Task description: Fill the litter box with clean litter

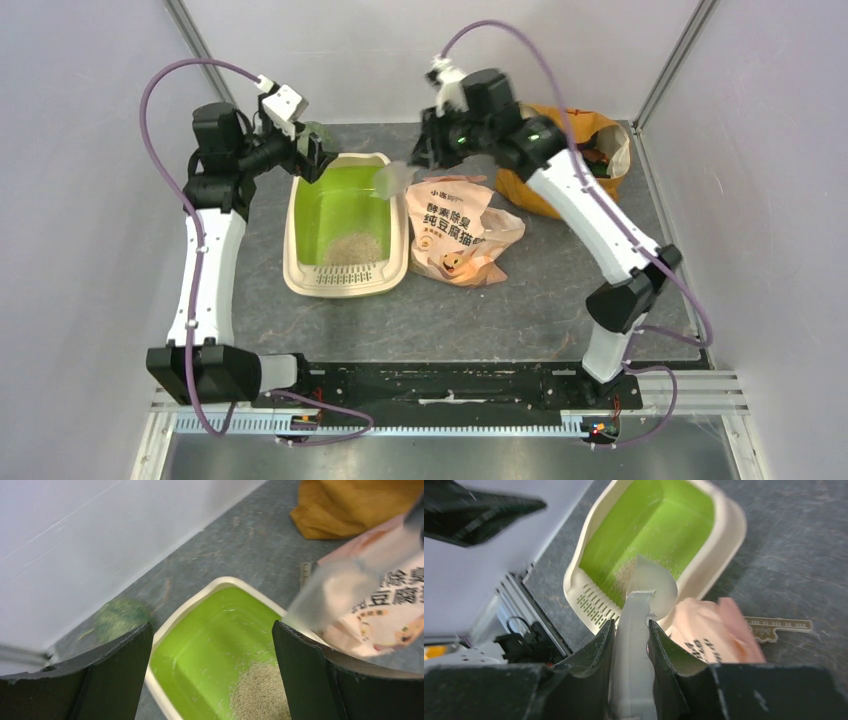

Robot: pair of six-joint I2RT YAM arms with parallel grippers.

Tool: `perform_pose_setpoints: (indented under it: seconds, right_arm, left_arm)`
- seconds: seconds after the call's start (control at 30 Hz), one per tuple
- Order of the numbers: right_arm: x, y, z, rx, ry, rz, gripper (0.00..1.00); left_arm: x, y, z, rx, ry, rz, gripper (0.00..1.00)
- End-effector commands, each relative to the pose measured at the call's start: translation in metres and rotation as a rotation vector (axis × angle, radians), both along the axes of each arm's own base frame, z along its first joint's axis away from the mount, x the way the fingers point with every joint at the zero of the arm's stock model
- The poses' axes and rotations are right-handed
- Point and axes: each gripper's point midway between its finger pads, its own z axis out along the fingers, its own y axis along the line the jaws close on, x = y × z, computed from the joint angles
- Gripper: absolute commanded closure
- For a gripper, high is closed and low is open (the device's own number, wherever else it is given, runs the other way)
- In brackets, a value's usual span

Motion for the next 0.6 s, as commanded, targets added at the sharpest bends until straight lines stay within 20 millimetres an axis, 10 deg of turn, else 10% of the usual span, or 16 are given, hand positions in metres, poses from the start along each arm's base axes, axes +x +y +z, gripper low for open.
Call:
perform_pose_setpoints:
  seconds: [0.0, 0.27, 0.57]
  right_arm:
    - [0.001, -0.07, 0.105, 0.248, -0.11, -0.103, 1.0]
    - [-0.023, -0.188, 0.131, 0.448, -0.009, -0.278, 1.0]
    - [-0.052, -0.274, 0.058, 0.437, 0.234, -0.477, 1.0]
  left_arm:
    - [-0.012, -0.041, -0.002, 0.032, 0.005, -0.315, 0.05]
    - [-0.021, -0.144, -0.042, 0.218, 0.068, -0.664, 0.05]
    - [-0.017, -0.23, -0.074, 0.298, 0.072, -0.903, 0.05]
